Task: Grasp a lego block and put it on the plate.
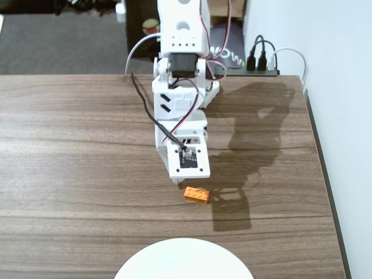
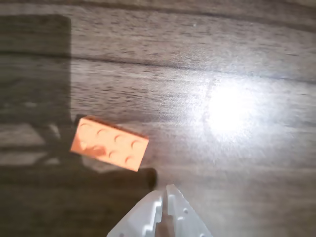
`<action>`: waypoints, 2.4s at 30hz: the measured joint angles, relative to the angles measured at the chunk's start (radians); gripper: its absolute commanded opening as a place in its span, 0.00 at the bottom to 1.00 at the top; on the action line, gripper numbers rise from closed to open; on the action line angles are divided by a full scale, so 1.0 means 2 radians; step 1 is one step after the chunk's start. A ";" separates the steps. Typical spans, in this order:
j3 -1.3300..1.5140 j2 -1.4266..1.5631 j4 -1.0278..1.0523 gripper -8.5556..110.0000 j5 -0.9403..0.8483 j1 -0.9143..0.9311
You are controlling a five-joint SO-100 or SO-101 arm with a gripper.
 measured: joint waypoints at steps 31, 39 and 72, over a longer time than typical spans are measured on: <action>-0.149 -0.041 0.140 0.40 -0.175 0.069; -0.193 -0.107 0.121 0.40 -0.273 0.058; -0.300 -0.270 0.117 0.40 -0.433 0.000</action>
